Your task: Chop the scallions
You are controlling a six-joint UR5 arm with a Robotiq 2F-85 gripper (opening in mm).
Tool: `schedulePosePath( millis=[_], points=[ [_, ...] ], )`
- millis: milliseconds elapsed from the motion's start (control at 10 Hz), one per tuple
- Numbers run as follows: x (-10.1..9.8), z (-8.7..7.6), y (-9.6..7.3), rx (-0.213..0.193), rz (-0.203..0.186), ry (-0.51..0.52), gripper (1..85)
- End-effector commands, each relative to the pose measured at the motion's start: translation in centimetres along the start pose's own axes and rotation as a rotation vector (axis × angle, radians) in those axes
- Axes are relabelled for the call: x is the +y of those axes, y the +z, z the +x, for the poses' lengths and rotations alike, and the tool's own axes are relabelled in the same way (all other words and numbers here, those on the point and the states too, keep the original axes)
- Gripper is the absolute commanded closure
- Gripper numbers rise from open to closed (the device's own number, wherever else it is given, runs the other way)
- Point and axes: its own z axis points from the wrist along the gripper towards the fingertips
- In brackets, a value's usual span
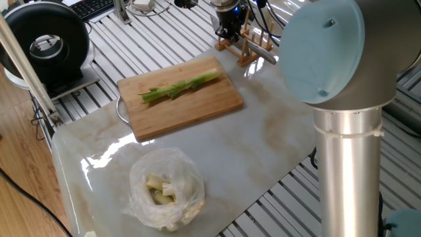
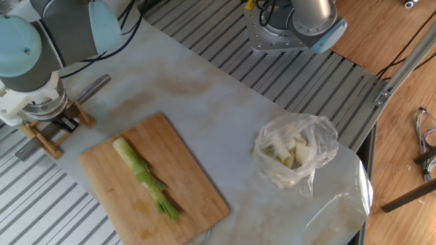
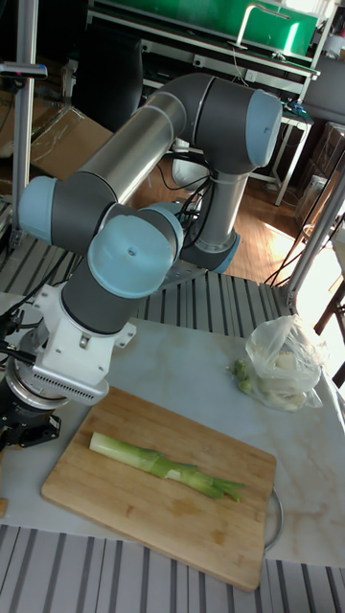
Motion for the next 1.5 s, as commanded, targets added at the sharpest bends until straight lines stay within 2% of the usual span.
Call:
schedulePosePath(
  millis=[0,100,200,300,500,700,900,1100,1200,1400],
  points=[
    [0.1,0.0,0.0,-0.003,-0.006,0.011,67.0],
    [0.1,-0.1,0.0,-0.004,-0.006,0.013,68.7],
    [0.0,-0.3,-0.1,-0.012,-0.007,0.022,74.0],
    [0.3,-0.5,-0.2,-0.019,-0.022,0.031,80.3],
    [0.7,-0.9,-0.4,-0.035,-0.056,0.024,84.0],
    [0.9,-1.2,-0.9,-0.048,-0.083,0.009,84.3],
    [0.2,-1.2,-2.5,-0.060,-0.106,-0.012,84.3],
    [-0.5,-0.5,-3.9,-0.044,-0.155,-0.013,84.3],
    [-0.6,-0.2,-4.3,-0.035,-0.192,-0.007,84.3],
    [-1.7,0.0,-4.9,-0.040,-0.201,-0.013,84.3]
  ],
)
